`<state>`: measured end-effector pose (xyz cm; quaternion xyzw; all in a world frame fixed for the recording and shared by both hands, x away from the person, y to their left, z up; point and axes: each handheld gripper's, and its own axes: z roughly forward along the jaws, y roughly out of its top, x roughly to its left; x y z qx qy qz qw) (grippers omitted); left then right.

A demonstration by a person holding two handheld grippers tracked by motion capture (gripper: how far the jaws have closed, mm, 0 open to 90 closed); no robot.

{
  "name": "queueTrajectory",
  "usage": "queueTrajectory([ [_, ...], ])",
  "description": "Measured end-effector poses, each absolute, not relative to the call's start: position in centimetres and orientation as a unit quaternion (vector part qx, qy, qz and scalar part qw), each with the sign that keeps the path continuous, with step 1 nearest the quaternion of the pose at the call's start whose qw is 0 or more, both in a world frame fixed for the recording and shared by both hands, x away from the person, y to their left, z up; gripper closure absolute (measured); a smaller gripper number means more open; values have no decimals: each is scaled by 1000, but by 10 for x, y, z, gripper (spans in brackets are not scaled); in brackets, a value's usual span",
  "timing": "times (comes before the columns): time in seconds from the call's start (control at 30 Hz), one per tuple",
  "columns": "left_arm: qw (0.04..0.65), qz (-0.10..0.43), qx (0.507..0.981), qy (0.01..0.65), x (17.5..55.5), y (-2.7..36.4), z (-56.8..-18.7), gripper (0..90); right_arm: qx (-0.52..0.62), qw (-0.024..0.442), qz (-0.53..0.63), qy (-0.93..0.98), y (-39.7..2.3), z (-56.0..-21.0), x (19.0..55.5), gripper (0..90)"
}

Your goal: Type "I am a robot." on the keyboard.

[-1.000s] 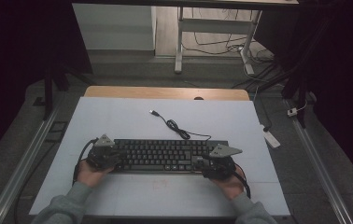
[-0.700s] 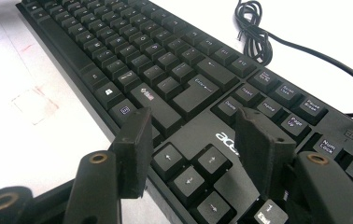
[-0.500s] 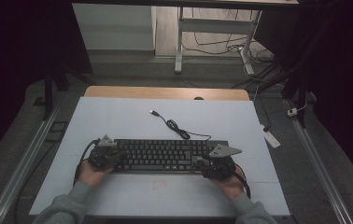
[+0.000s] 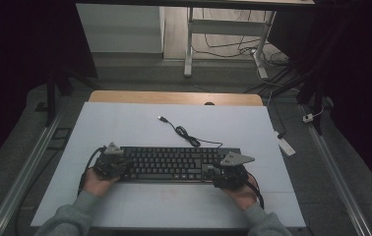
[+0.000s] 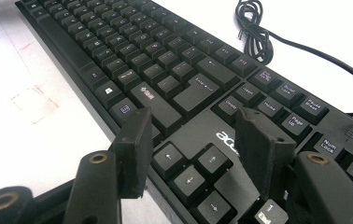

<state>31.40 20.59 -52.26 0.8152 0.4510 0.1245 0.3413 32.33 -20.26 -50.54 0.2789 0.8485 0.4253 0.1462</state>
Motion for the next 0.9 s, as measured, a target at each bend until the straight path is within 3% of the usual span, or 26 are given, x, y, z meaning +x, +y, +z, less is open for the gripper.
queueTrajectory([
  [0.53, 378, 128, 805, 439, 308, 207, -513, 869, 280, 146, 427, 847, -203, -505, 323, 473],
  [0.63, 390, 127, 801, 436, 305, 210, -509, 817, 279, 147, 427, 848, -203, -505, 323, 473],
  [0.9, 410, 121, 792, 436, 302, 214, -504, 574, 279, 146, 430, 846, -203, -505, 323, 471],
])
